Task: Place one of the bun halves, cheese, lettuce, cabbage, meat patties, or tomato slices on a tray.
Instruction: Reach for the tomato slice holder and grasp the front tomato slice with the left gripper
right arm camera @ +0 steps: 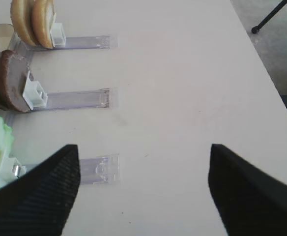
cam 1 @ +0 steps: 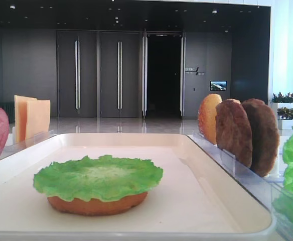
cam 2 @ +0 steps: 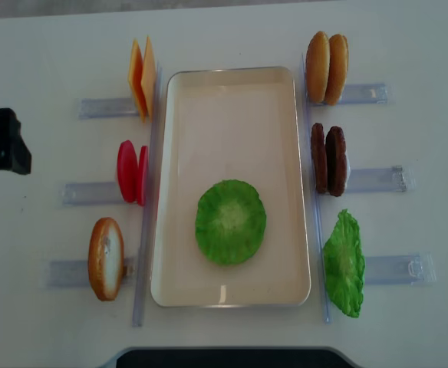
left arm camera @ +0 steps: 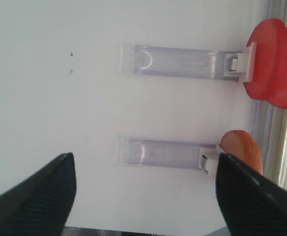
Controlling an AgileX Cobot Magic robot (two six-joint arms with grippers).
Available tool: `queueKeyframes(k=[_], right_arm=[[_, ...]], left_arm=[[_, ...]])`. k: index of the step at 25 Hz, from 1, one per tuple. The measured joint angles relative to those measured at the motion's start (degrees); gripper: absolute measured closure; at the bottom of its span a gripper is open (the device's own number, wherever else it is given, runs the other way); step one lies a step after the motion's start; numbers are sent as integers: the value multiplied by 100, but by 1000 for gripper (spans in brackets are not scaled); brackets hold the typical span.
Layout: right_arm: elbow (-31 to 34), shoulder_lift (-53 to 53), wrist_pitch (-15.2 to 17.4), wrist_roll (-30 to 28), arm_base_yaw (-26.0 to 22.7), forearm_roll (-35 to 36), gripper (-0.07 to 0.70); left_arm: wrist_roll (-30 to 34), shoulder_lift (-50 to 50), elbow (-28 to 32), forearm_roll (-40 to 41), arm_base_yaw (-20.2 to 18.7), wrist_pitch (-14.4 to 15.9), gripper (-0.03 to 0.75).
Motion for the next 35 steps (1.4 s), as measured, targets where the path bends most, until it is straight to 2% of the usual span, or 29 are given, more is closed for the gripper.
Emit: queueKeyframes(k=[10,17,26,30,35], right_arm=[[0,0,0,0,0,0,87],[0,0,0,0,0,0,87],[0,0,-5,0,0,0,87],[0,0,-5,0,0,0,87],[0,0,-5,0,0,0,87]], left_arm=[[-320,761,-93,0,0,-354,24],[-364,1167,-139,0,0,-447,24],[-589,1271,-363,-153,-11,-418,22],[-804,1271,-370,-81,-274,-294,22],[-1371,1271,-370,-13,-974,-288,22]])
